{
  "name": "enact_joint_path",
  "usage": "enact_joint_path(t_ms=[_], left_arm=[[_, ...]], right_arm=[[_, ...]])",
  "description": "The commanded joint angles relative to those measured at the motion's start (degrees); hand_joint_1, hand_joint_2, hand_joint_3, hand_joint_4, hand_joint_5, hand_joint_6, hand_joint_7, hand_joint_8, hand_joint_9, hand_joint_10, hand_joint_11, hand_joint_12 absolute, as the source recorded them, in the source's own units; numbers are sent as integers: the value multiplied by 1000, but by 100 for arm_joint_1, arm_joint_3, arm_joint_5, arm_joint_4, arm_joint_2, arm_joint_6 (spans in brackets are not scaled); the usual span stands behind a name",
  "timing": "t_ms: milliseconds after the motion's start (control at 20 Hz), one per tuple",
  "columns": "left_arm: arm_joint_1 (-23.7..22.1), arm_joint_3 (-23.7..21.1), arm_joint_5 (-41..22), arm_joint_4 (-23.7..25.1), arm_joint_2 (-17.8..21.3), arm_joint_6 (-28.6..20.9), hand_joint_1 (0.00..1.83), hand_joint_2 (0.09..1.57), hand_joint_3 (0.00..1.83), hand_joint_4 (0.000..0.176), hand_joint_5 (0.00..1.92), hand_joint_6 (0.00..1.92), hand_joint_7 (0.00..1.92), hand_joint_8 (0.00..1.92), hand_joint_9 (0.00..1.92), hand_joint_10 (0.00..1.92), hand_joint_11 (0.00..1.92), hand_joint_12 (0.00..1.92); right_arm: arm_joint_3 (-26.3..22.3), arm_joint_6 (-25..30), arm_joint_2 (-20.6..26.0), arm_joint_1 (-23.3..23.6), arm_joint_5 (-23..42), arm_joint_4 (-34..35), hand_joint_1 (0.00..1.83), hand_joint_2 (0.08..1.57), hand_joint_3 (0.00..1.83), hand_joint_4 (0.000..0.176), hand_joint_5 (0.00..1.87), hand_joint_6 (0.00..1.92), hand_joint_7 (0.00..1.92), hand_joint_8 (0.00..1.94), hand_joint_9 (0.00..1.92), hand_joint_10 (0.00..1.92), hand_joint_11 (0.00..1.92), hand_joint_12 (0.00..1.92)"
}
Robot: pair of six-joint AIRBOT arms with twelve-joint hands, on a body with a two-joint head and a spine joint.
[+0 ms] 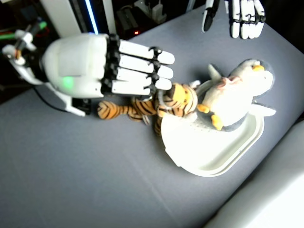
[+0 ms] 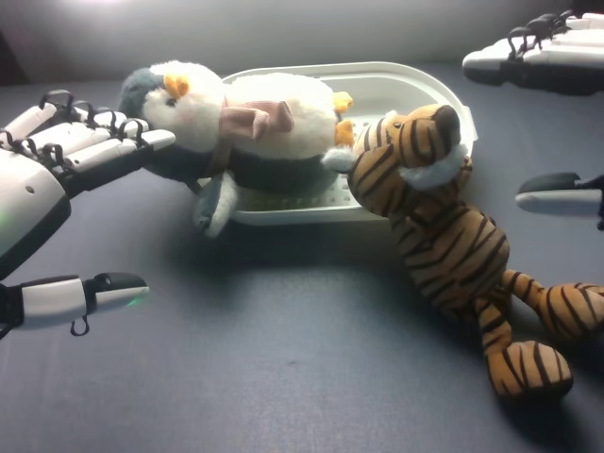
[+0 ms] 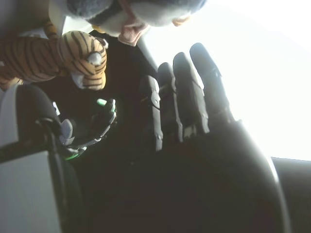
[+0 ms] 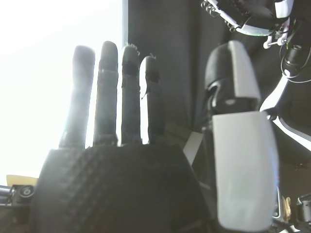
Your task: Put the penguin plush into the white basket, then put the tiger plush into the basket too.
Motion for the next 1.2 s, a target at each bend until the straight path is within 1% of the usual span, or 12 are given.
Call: enact_joint_path(t_ms=[0, 100, 200, 300, 400, 600, 700, 800, 900, 950, 1050, 1150], left_arm=[[-41, 20, -718, 9, -2, -6, 937, 968, 0, 61, 359, 2, 316, 0, 266, 2, 0, 790], [-43, 22, -713, 18, -7, -7, 950, 980, 2, 59, 352, 1, 310, 1, 276, 3, 0, 793], [-44, 24, -713, 20, -18, -8, 926, 982, 0, 50, 346, 1, 308, 1, 271, 0, 0, 767], [-44, 24, -713, 23, -23, -8, 908, 970, 0, 60, 350, 3, 310, 1, 266, 1, 0, 768], [-44, 25, -715, 29, -31, -12, 897, 968, 0, 45, 353, 3, 307, 0, 270, 3, 0, 766], [-43, 24, -742, 35, -39, -16, 839, 967, 0, 31, 331, 0, 288, 0, 237, 0, 0, 713], [-44, 27, -742, 37, -46, -16, 837, 983, 3, 43, 313, 0, 273, 1, 235, 2, 0, 739], [-44, 27, -743, 37, -48, -17, 846, 986, 3, 54, 315, 1, 275, 3, 234, 2, 0, 742], [-44, 31, -743, 37, -63, -20, 845, 984, 1, 61, 328, 4, 295, 6, 243, 4, 0, 759], [-44, 38, -739, 37, -76, -27, 835, 976, 0, 56, 340, 3, 310, 4, 265, 6, 0, 801], [-45, 56, -713, 36, -100, -48, 850, 975, 0, 40, 348, 4, 318, 4, 281, 9, 0, 817], [-45, 72, -705, 36, -118, -68, 860, 975, 0, 52, 346, 2, 320, 4, 281, 7, 0, 819]], right_arm=[[69, 9, -66, 138, 529, 186, 936, 969, 2, 60, 448, 0, 500, 0, 507, 0, 478, 145], [245, 9, -227, 323, 175, 179, 971, 929, 0, 45, 484, 8, 510, 1, 515, 0, 494, 68], [386, 9, -338, 464, -136, 150, 986, 924, 0, 55, 504, 13, 508, 5, 497, 1, 454, 44], [496, 9, -430, 581, -356, 118, 1009, 935, 1, 30, 498, 7, 521, 8, 527, 11, 515, 70], [592, 9, -521, 710, -570, 31, 1020, 937, 1, 22, 491, 3, 522, 6, 526, 9, 539, 82], [759, 9, -713, 932, -960, -134, 1048, 941, 1, 32, 508, 7, 540, 8, 549, 12, 575, 108], [834, 9, -821, 1005, -1143, -205, 1073, 940, 0, 35, 524, 11, 523, 3, 533, 4, 552, 108], [865, 9, -897, 1057, -1274, -300, 1083, 934, 0, 19, 553, 0, 547, 2, 558, 0, 385, 525], [885, 9, -959, 1101, -1358, -377, 1082, 933, 0, 19, 563, 0, 569, 0, 581, 1, 266, 754], [902, 9, -999, 1135, -1403, -423, 1100, 944, 2, 3, 579, 6, 586, 6, 599, 8, 256, 769], [934, 10, -1057, 1203, -1465, -486, 1121, 967, 0, 1, 627, 1, 636, 1, 662, 9, 347, 709], [937, 10, -1094, 1250, -1474, -537, 1160, 961, 0, 0, 703, 2, 705, 1, 712, 6, 437, 653]])
